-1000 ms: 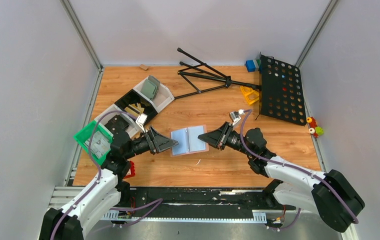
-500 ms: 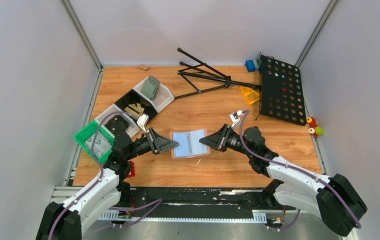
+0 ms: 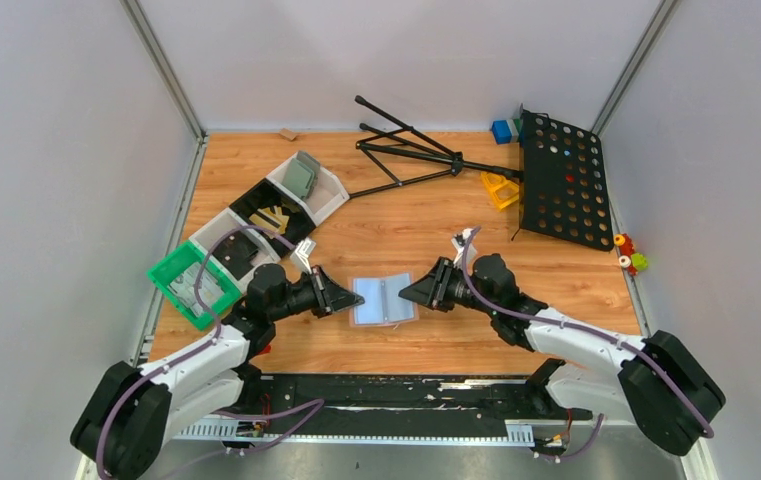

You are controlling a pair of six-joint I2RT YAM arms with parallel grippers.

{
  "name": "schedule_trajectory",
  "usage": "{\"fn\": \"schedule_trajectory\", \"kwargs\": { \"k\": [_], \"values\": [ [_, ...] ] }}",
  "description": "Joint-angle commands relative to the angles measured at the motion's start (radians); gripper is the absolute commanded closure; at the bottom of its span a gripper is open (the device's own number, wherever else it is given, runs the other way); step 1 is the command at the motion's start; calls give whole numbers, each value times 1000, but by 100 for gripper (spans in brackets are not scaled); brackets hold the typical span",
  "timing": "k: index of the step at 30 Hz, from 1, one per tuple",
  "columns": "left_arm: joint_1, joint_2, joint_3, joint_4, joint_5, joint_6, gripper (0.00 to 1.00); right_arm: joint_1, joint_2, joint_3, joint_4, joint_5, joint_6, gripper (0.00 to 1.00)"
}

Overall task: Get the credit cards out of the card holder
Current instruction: Remove the credit card from the card holder.

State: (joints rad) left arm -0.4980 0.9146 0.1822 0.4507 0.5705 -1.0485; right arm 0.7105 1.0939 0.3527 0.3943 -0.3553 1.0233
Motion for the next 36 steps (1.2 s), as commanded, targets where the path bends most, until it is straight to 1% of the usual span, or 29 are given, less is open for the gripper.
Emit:
{"fn": "schedule_trajectory", "kwargs": {
  "k": [1,5,14,17,21,25,29,31,34,36],
  "values": [
    [-21,58,-12,57,-59,82,100,7,55,22,-16,26,-67,75],
    [-26,119,-15,60,-65,120,100,8,122,6,1,13,-78,73],
    [-32,169,-12,26,-94,170,100,13,203,-1,21,-10,-92,71],
    [-34,191,-7,10,-96,190,100,21,225,1,38,-17,-93,73],
    [-37,224,-4,5,-96,207,100,28,247,12,40,-22,-93,81],
    [-40,251,-3,5,-100,219,100,36,257,21,46,-30,-94,82],
    [-44,268,-5,10,-98,223,100,46,261,34,47,-41,-101,87],
    [-49,275,-4,10,-98,227,100,54,262,43,52,-49,-105,87],
    [-54,285,-2,10,-98,228,100,68,262,56,49,-51,-112,83],
    [-57,290,-2,11,-97,227,100,76,262,63,45,-51,-114,82]
  ]
}}
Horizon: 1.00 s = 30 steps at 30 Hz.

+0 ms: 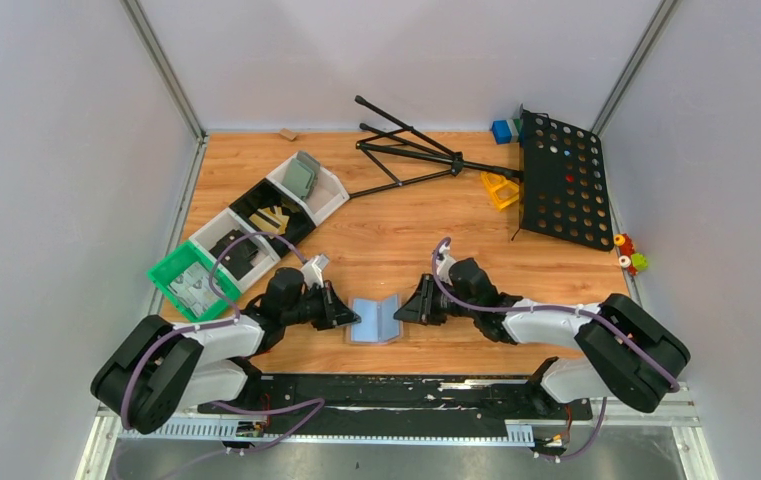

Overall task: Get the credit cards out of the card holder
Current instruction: Remove the credit card from the card holder.

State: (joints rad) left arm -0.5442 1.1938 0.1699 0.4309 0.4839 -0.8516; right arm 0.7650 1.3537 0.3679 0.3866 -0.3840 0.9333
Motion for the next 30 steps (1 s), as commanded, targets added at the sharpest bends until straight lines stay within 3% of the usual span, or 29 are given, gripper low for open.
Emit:
{"fn": "schedule_trajectory", "kwargs": {
  "k": [1,26,30],
  "values": [
    [-12,11,10,30,-11,31,100,23,2,49,52,-23,-24,82],
    [-58,-12,29,29,-22,-13,100,59,74,80,57,-27,-15,83],
    [-61,-15,34,28,-18,-18,92,62,78,80,56,-25,-13,84]
  ]
}}
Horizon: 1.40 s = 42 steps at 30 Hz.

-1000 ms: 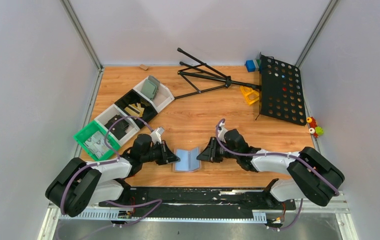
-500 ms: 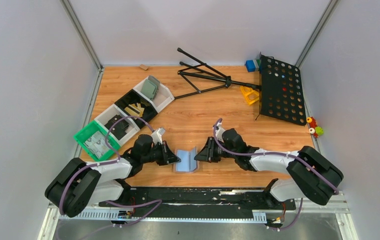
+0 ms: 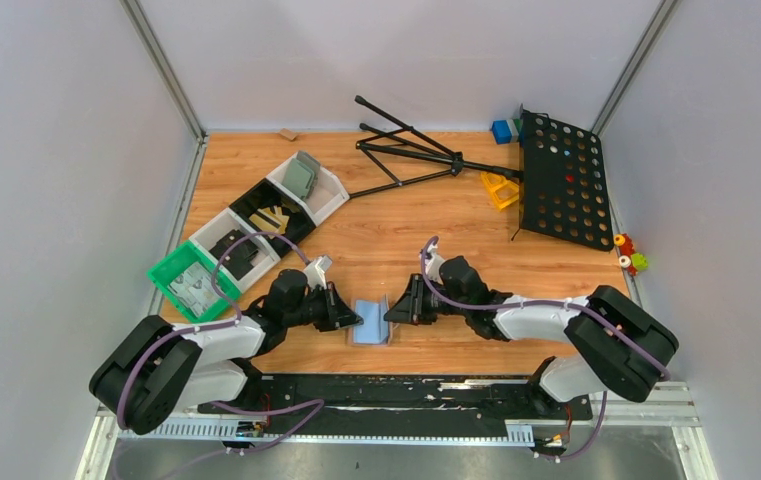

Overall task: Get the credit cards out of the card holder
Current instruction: Remove the credit card from the card holder.

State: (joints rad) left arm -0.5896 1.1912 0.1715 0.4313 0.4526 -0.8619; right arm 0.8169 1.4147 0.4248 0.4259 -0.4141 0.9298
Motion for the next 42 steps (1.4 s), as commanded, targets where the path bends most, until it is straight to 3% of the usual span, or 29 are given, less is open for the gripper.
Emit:
{"fn": "schedule_trajectory", "kwargs": {
  "k": [1,8,15,22,31,42],
  "values": [
    [-16,-16,34,27,16,-10,89,10,17,24,8,10,-11,84],
    [-21,-38,41,8,27,-20,68,20,16,45,-84,53,-25,70],
    [-23,-59,47,-27,20,-12,70,26,-13,68,-192,106,-54,62],
    [-30,-43,48,-28,27,-13,63,51,10,103,-222,111,-70,62],
    [-33,-54,38,-3,24,-19,28,99,12,152,-309,176,-98,59],
    [-35,-51,44,-11,20,-29,20,114,37,196,-344,165,-97,62]
  ]
}}
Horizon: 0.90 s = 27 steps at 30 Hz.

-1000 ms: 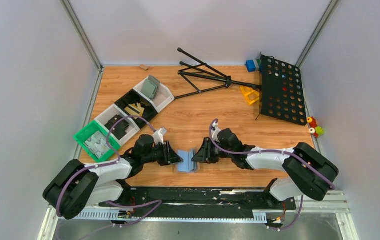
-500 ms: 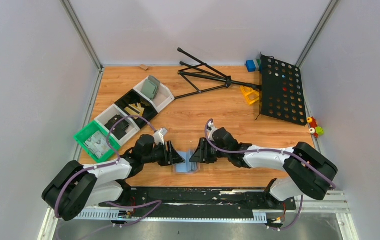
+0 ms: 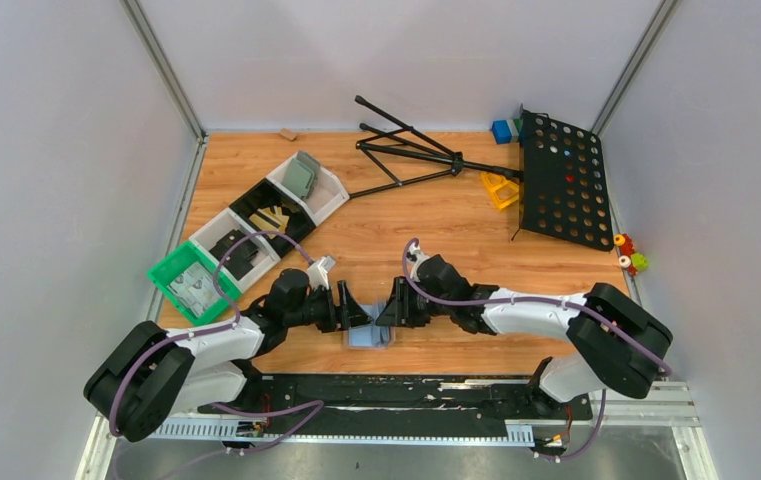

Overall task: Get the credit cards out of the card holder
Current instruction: Remove the credit card from the card holder.

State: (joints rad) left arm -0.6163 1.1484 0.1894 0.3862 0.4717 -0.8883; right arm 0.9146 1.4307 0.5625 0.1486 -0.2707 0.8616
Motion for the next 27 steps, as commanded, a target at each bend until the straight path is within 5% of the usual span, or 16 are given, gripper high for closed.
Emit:
{"fn": "schedule_trajectory", "kwargs": {
  "k": [1,20,27],
  "values": [
    [-8,-5,25,41,3,-11,19,19,20,60,-73,26,-30,61],
    [-16,110,70,91,-17,-41,9,21,-10,20,6,-35,-31,60],
    [-21,137,108,-10,-76,3,9,21,-23,33,5,-42,-40,59]
  ]
}}
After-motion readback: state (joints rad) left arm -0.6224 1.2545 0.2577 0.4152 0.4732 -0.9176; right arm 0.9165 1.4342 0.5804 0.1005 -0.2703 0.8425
